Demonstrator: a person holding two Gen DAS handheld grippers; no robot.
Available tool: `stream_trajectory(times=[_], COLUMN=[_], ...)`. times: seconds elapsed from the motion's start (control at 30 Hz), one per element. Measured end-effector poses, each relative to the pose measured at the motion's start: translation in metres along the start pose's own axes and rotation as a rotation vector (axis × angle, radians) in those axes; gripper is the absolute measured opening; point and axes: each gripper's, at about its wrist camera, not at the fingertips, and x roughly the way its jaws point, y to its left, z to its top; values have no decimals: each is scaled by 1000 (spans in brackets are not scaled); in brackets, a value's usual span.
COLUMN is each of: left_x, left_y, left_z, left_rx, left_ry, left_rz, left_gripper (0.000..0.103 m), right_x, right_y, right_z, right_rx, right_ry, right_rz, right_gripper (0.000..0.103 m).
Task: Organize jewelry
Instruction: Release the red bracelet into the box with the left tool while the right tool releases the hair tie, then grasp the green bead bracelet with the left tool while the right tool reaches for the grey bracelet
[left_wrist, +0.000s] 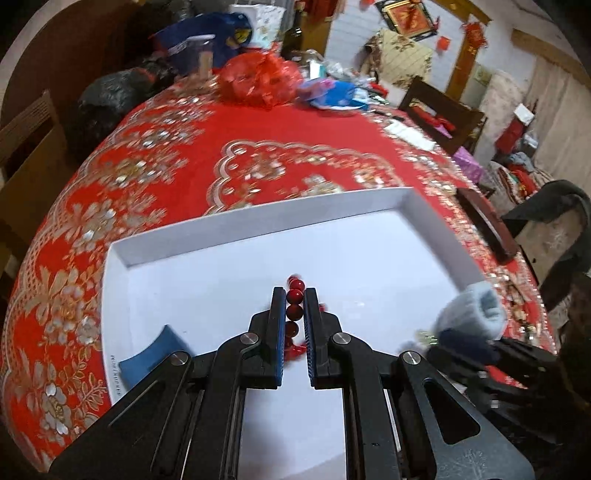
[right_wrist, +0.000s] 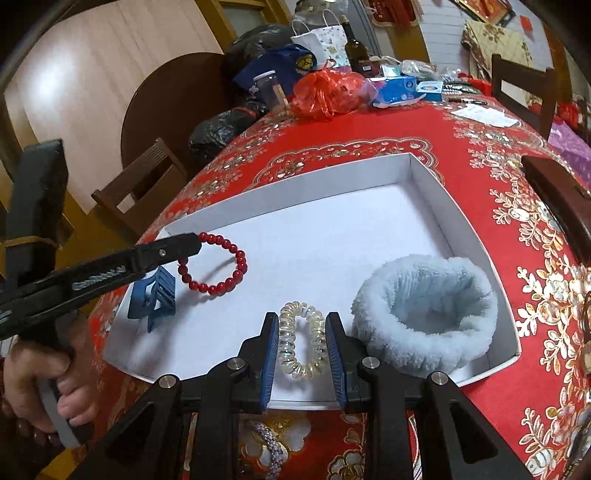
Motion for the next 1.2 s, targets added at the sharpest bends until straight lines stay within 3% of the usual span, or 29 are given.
stream_trajectory(times=[0.1,0.2,0.27,0.47,0.57,0.73,0.97,1.1,1.17,1.2], left_x=[3,3,-2,-31,-51,-89,-113,-98,-95,-93], left_y=[4,5,6,3,2,0,11,12,11,8], left_z=[-2,-5,-7,-16,-26,-55,-109,-146,-153,-155], left_rx=[11,23,28,61,75,84,83,105,104,110], left_ry=[11,17,0,-59,-79,-105,-89,-13,-8,-10], left_rz=[24,69,88,121,102,41,-17,-60,-75,-89], left_gripper=[8,20,33,37,37,37,38,38,38,38], right_x=[0,-1,0,-23,-51,-83,-100,-102,-102,-101], right_y=[1,5,10,8,10,16,15,19,25,28], right_z=[-2,-3,-4,-3,-4,-20,-77,-106,-117,-121], right_rx=[-21,-35,-59,-34,-18,-30,28,90,107,107], right_ry=[-8,-19,-13,-54,-106,-119,-26,34,53,64], right_rz=[-2,14,6,51,46,-48,-157,-185,-194,-208], right_gripper=[26,38,42,41,41,41,41,42,50,60])
